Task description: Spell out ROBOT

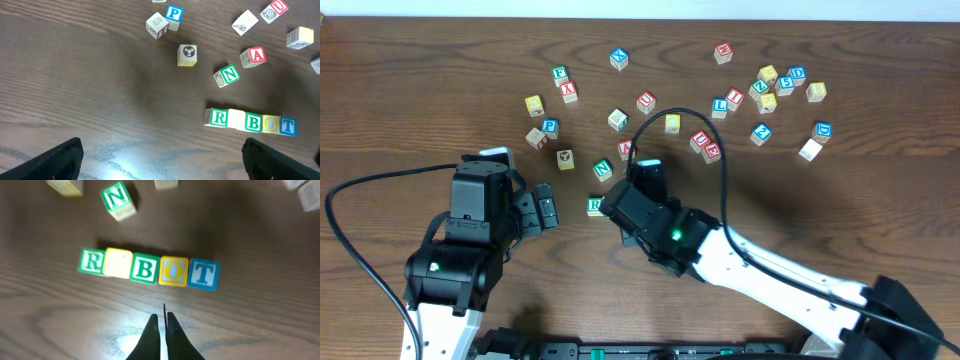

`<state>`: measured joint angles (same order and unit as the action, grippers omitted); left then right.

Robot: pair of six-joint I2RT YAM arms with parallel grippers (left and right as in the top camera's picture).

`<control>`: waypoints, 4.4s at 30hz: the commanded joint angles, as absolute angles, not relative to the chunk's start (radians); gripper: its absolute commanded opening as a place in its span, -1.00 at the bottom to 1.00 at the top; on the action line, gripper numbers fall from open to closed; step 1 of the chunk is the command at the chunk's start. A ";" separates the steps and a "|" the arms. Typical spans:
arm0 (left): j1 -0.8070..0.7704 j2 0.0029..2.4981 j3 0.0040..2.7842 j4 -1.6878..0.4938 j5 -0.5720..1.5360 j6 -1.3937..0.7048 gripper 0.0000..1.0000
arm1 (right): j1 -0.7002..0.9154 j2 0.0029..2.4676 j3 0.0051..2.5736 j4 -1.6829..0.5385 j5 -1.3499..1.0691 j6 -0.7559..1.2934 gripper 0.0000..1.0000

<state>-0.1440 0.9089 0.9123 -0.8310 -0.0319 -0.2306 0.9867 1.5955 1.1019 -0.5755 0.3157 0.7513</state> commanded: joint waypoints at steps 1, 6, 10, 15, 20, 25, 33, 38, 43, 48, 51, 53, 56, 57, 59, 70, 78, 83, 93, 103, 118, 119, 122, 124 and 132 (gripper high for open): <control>-0.139 0.909 0.934 -0.833 -0.037 -0.218 1.00 | 0.994 1.531 1.096 -0.576 0.368 0.747 -0.98; -0.139 0.909 0.934 -0.833 -0.037 -0.218 1.00 | 0.966 1.480 1.096 -0.578 0.376 0.747 -0.98; -0.139 0.909 0.934 -0.833 -0.037 -0.218 1.00 | 0.931 1.468 1.097 -0.611 0.378 0.755 -0.98; -0.139 0.909 0.934 -0.833 -0.037 -0.218 1.00 | 0.837 1.418 1.099 -0.740 0.384 0.754 -0.98; -0.139 0.909 0.934 -0.833 -0.037 -0.218 1.00 | 0.745 1.317 1.098 -0.846 0.388 0.754 -0.98; -0.139 0.909 0.934 -0.833 -0.037 -0.218 1.00 | 0.671 1.205 1.098 -0.901 0.395 0.722 -0.77; -0.139 0.909 0.934 -0.833 -0.037 -0.218 1.00 | 0.597 1.066 1.098 -0.966 0.428 0.699 -0.51; -0.139 0.909 0.934 -0.833 -0.037 -0.218 1.00 | 0.596 1.053 1.098 -0.982 0.459 0.678 0.99; -0.139 0.909 0.934 -0.833 -0.037 -0.218 1.00 | 0.596 1.053 1.098 -0.981 0.466 0.678 0.99; -0.139 0.909 0.934 -0.833 -0.037 -0.218 1.00 | 0.596 1.053 1.098 -0.982 0.465 0.678 0.98; -0.139 0.909 0.934 -0.833 -0.037 -0.218 1.00 | 0.596 1.053 1.098 -0.981 0.463 0.679 0.99; -0.139 0.909 0.934 -0.833 -0.037 -0.218 1.00 | 0.596 1.053 1.098 -0.982 0.461 0.679 0.99; -0.139 0.909 0.934 -0.833 -0.037 -0.218 1.00 | 0.596 1.053 1.098 -0.982 0.461 0.679 0.99; -0.139 0.909 0.934 -0.833 -0.037 -0.218 1.00 | 0.596 1.053 1.098 -0.982 0.461 0.679 0.99; -0.139 0.909 0.934 -0.833 -0.037 -0.218 1.00 | 0.596 1.053 1.098 -0.982 0.461 0.679 0.99; -0.139 0.909 0.934 -0.817 -0.036 -0.218 0.95 | 0.596 1.053 1.098 -0.982 0.461 0.679 0.99; -0.139 0.954 0.933 -0.801 -0.036 -0.222 0.19 | 0.596 1.053 1.098 -0.982 0.461 0.679 0.98; -0.139 1.064 0.907 -0.799 -0.033 -0.222 -0.85 | 0.596 1.054 1.098 -0.982 0.461 0.679 0.99; -0.157 1.391 0.895 -0.664 -0.001 -0.209 -0.85 | 0.596 1.054 1.098 -0.982 0.461 0.679 0.99; -0.182 1.551 0.895 -0.604 0.133 -0.210 -0.85 | 0.596 1.054 1.098 -0.982 0.461 0.679 0.99; -0.250 1.568 0.876 -0.595 0.138 -0.202 -0.85 | 0.596 1.054 1.098 -0.982 0.461 0.679 0.99; -0.256 1.568 0.872 -0.588 0.138 -0.202 -0.85 | 0.596 1.054 1.098 -0.982 0.461 0.679 0.99; -0.271 1.568 0.857 -0.565 0.138 -0.202 -0.85 | 0.596 1.054 1.098 -0.982 0.461 0.679 0.99; -0.272 1.568 0.850 -0.559 0.138 -0.203 -0.86 | 0.596 1.054 1.098 -0.982 0.461 0.679 0.99; -0.272 1.569 0.820 -0.543 0.139 -0.203 -0.85 | 0.596 1.054 1.098 -0.982 0.461 0.679 0.99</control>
<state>-0.2707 1.5600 0.8379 -0.5472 0.1329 -0.2119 0.6041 1.0580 1.1000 -0.9794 0.4423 0.6914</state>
